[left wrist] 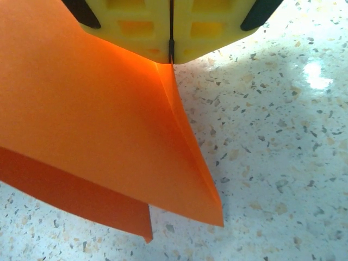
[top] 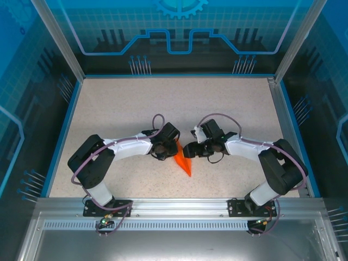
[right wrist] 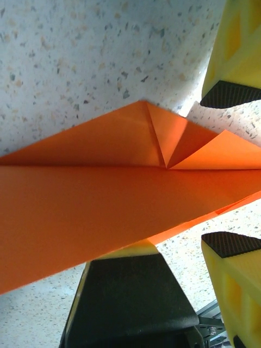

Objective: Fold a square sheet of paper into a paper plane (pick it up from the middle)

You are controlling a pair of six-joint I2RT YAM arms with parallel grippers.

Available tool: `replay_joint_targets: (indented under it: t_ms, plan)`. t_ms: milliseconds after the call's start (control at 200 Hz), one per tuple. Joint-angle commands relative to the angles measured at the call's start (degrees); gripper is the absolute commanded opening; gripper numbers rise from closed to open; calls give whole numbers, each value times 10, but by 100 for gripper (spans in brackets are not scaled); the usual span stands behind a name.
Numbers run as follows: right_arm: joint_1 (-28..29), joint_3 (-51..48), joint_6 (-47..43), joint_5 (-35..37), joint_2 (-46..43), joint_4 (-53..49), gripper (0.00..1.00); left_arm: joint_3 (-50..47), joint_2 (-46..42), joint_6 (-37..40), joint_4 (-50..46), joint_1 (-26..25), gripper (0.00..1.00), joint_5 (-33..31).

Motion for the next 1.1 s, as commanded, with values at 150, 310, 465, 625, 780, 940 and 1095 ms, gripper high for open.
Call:
replay_joint_targets:
  t_ms: [150,310,465,625,780,940,1095]
  plan:
    - [12,13,-12,33,16,-30,68,-8,-12,10,1,4,8,11]
    - [18,12,-15,-51,34,2,69,-15,-13,7,2,5,9,9]
    - [30,1,-7,-78,35,26,67,-18,-15,5,2,5,9,9]
    - [44,1,-19,-52,33,11,65,-17,-18,5,2,6,9,8]
    - [56,2,-23,-15,34,-1,58,-15,-19,5,1,5,10,7]
    - [72,19,-36,47,54,-28,47,-15,-20,3,5,6,10,10]
    - [90,36,-45,76,64,-46,41,-16,-24,3,6,5,10,11]
